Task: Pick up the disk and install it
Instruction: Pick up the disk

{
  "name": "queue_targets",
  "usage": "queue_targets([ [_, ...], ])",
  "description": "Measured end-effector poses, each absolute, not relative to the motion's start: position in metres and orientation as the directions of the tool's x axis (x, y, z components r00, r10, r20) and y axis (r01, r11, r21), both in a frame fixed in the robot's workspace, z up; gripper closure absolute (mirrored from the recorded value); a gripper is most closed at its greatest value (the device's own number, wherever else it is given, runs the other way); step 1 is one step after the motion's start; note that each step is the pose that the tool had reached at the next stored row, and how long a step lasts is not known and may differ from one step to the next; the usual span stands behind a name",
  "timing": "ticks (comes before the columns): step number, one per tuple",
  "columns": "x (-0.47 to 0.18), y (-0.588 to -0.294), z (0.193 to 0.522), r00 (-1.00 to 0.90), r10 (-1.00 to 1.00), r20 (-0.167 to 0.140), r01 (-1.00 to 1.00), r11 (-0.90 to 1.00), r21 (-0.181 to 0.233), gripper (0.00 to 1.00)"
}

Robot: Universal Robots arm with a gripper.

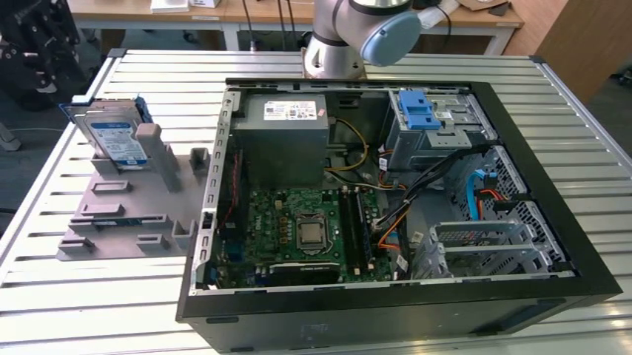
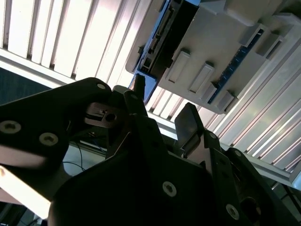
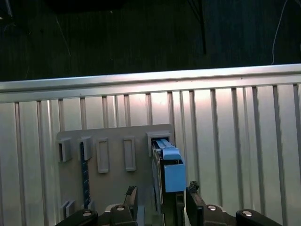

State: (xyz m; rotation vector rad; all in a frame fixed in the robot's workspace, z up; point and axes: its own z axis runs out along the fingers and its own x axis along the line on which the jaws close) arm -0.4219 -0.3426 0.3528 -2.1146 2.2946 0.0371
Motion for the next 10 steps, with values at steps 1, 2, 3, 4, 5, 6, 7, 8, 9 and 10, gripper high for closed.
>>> queue_targets([
  [1, -0.422, -0.342, 0.352, -0.081, -0.996, -0.032, -0.997, 0.081, 0.003, 0.47],
  [2, -0.423, -0.342, 0.35, -0.082, -0.996, -0.031, -0.997, 0.081, 0.003, 0.47],
  [3, -0.423, -0.341, 0.349, -0.081, -0.996, -0.031, -0.997, 0.081, 0.003, 0.47],
  [4, -0.423, -0.341, 0.348, -0.081, -0.996, -0.031, -0.997, 0.081, 0.003, 0.47],
  [5, -0.423, -0.341, 0.346, -0.081, -0.996, -0.031, -0.997, 0.081, 0.003, 0.47],
  [6, -0.424, -0.341, 0.345, -0.081, -0.996, -0.031, -0.997, 0.081, 0.003, 0.47],
  [7, -0.424, -0.34, 0.344, -0.081, -0.996, -0.03, -0.997, 0.081, 0.003, 0.47],
  [8, -0.423, -0.34, 0.343, -0.082, -0.996, -0.03, -0.997, 0.081, 0.004, 0.47],
  [9, -0.424, -0.339, 0.342, -0.082, -0.996, -0.03, -0.997, 0.082, 0.004, 0.47],
  [10, -0.424, -0.339, 0.341, -0.082, -0.996, -0.03, -0.997, 0.082, 0.004, 0.47],
])
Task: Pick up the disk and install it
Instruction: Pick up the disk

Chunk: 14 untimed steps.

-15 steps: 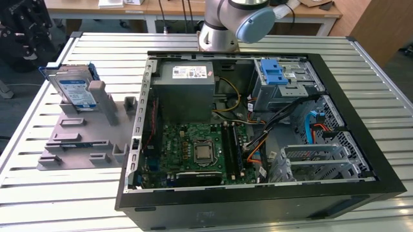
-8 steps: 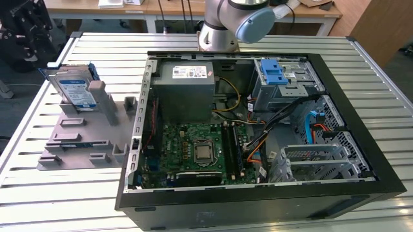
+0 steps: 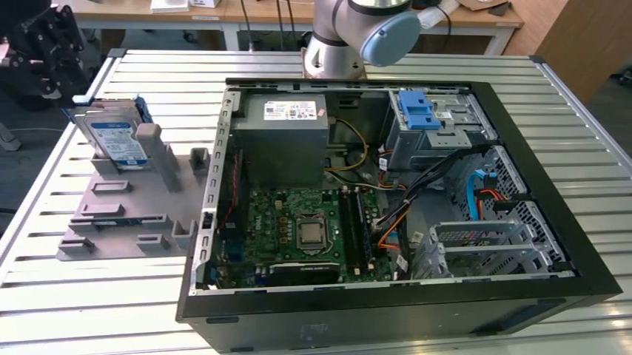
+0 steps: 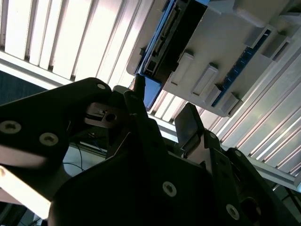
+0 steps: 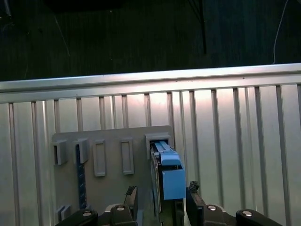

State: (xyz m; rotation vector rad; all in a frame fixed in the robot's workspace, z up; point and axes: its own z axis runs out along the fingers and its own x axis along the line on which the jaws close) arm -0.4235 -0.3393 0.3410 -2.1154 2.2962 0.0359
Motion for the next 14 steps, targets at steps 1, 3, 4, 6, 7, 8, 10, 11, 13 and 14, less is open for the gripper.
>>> queue_targets([
  [1, -0.4236, -0.3392, 0.3405, -0.082, -0.996, -0.03, -0.997, 0.082, 0.004, 0.47],
  [3, -0.4236, -0.3392, 0.3404, -0.082, -0.996, -0.03, -0.997, 0.082, 0.004, 0.47],
  [4, -0.4236, -0.3392, 0.3403, -0.082, -0.996, -0.03, -0.997, 0.082, 0.004, 0.47],
  [6, -0.4236, -0.3392, 0.3403, -0.083, -0.996, -0.031, -0.997, 0.083, 0.004, 0.47],
  [7, -0.4236, -0.3392, 0.3403, -0.083, -0.996, -0.031, -0.997, 0.083, 0.004, 0.47],
  [8, -0.4236, -0.3392, 0.3403, -0.083, -0.996, -0.031, -0.997, 0.083, 0.004, 0.47],
  [10, -0.4236, -0.3392, 0.3403, -0.084, -0.996, -0.031, -0.996, 0.084, 0.004, 0.47],
  [11, -0.4236, -0.3392, 0.3402, -0.084, -0.996, -0.031, -0.996, 0.084, 0.004, 0.47],
  [13, -0.4236, -0.3392, 0.3403, -0.084, -0.996, -0.031, -0.996, 0.084, 0.004, 0.47],
  [14, -0.4236, -0.3392, 0.3402, -0.085, -0.996, -0.031, -0.996, 0.084, 0.004, 0.47],
])
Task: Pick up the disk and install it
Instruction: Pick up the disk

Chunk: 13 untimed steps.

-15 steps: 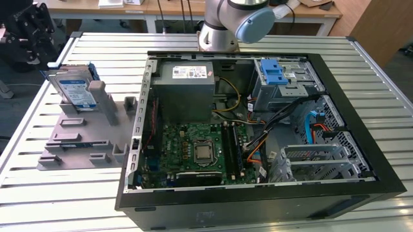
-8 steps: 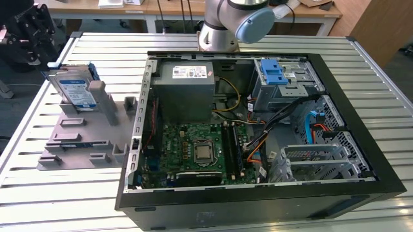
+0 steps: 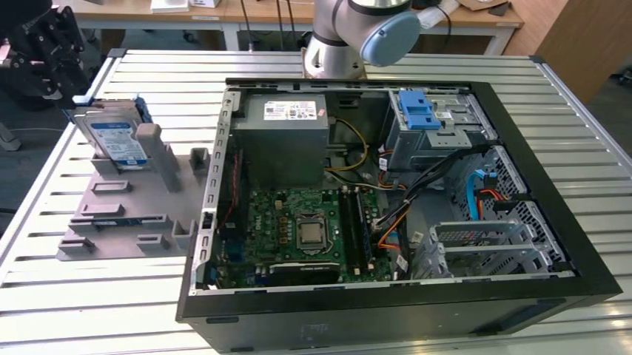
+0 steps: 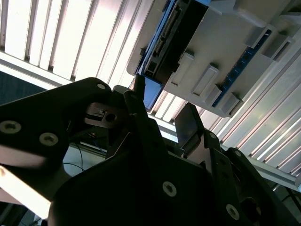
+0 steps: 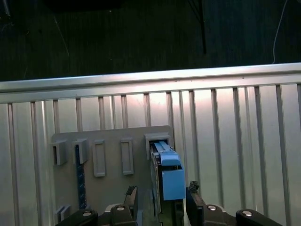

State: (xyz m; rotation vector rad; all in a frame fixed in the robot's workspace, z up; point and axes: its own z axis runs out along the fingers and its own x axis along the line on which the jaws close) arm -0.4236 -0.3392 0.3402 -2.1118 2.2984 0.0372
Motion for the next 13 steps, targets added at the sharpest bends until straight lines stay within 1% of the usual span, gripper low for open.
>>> queue_targets([
  [13, -0.4248, -0.3392, 0.3382, -0.11, -0.993, -0.031, -0.994, 0.11, 0.004, 0.47],
])
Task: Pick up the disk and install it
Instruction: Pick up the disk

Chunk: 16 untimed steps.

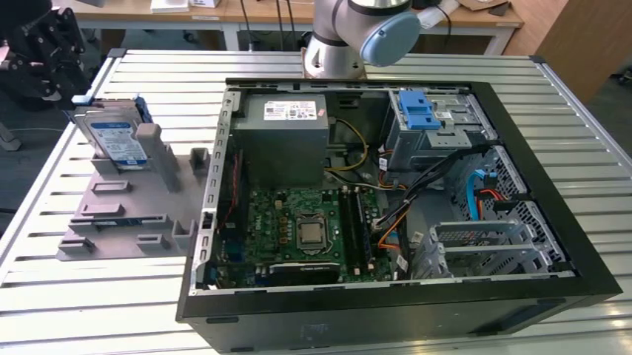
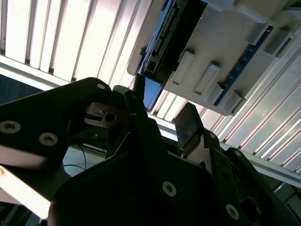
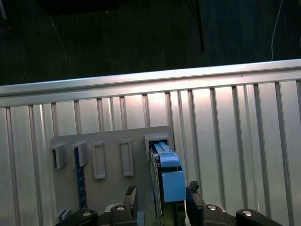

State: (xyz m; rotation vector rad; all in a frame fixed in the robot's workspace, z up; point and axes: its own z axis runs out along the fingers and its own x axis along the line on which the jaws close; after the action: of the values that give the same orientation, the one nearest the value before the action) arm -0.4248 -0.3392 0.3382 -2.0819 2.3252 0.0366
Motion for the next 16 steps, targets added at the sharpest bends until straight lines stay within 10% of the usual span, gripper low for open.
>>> queue_targets([
  [16, -0.4259, -0.3345, 0.3301, -0.094, -0.995, -0.031, -0.996, 0.094, 0.004, 0.47],
])
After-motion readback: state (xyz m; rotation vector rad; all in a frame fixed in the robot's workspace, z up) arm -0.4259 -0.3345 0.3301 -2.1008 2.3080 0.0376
